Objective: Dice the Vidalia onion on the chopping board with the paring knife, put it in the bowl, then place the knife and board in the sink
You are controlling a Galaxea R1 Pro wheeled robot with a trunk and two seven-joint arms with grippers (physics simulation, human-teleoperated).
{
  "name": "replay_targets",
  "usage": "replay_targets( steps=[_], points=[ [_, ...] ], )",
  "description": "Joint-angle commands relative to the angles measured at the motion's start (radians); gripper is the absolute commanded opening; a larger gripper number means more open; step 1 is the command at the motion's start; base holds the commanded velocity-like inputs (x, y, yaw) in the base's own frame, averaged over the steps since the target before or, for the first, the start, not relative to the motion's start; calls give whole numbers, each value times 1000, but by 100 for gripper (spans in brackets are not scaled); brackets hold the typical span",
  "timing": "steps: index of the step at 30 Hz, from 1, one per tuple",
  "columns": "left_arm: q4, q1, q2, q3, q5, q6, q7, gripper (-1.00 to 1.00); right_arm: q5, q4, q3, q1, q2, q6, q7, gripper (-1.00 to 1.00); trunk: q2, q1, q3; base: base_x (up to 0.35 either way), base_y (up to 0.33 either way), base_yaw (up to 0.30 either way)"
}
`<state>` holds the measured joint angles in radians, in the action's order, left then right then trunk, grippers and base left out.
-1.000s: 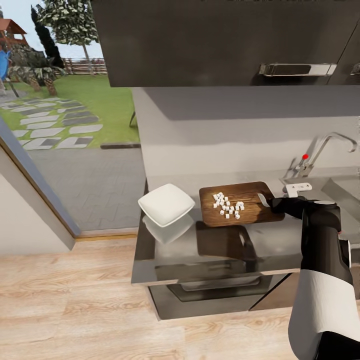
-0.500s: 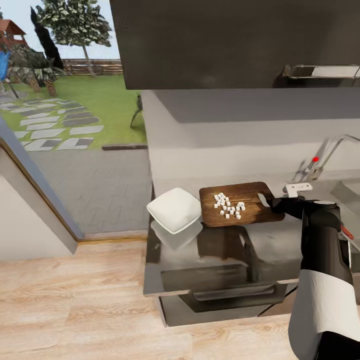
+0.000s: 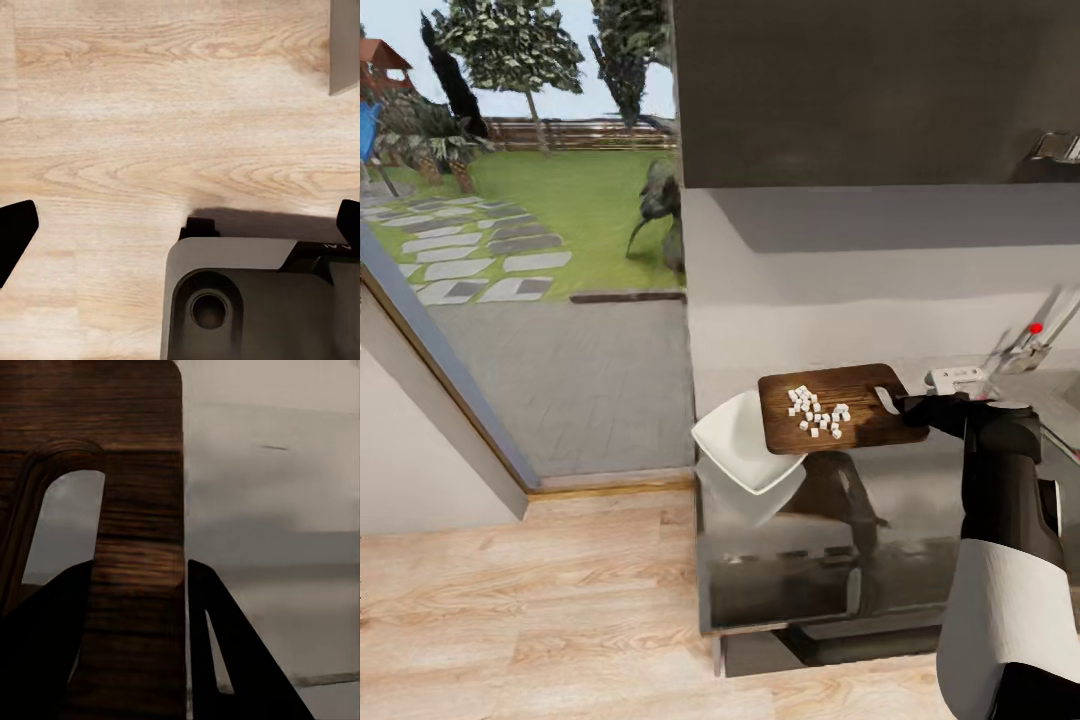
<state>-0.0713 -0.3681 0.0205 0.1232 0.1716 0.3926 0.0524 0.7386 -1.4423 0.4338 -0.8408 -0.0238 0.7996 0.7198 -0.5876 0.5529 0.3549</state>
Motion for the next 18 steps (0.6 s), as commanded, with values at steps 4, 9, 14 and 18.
replay_targets(
  steps=[4, 9, 14, 18],
  points=[
    [-4, -2, 0, 9, 8, 6, 1, 100, 7, -1, 1, -1, 1, 3, 10, -100, -1, 1, 1, 149, 259, 0],
    [-4, -2, 0, 9, 8, 6, 1, 100, 8, -1, 0, -1, 2, 3, 10, -100, -1, 1, 1, 136, 251, 0],
    [-4, -2, -3, 9, 8, 6, 3, 100, 8, -1, 0, -1, 2, 3, 10, -100, -1, 1, 1, 19, 51, 0],
    [-4, -2, -4, 9, 8, 6, 3, 100, 8, -1, 0, -1, 2, 3, 10, -100, 20, -11, -8, 1, 3, 0]
  ],
)
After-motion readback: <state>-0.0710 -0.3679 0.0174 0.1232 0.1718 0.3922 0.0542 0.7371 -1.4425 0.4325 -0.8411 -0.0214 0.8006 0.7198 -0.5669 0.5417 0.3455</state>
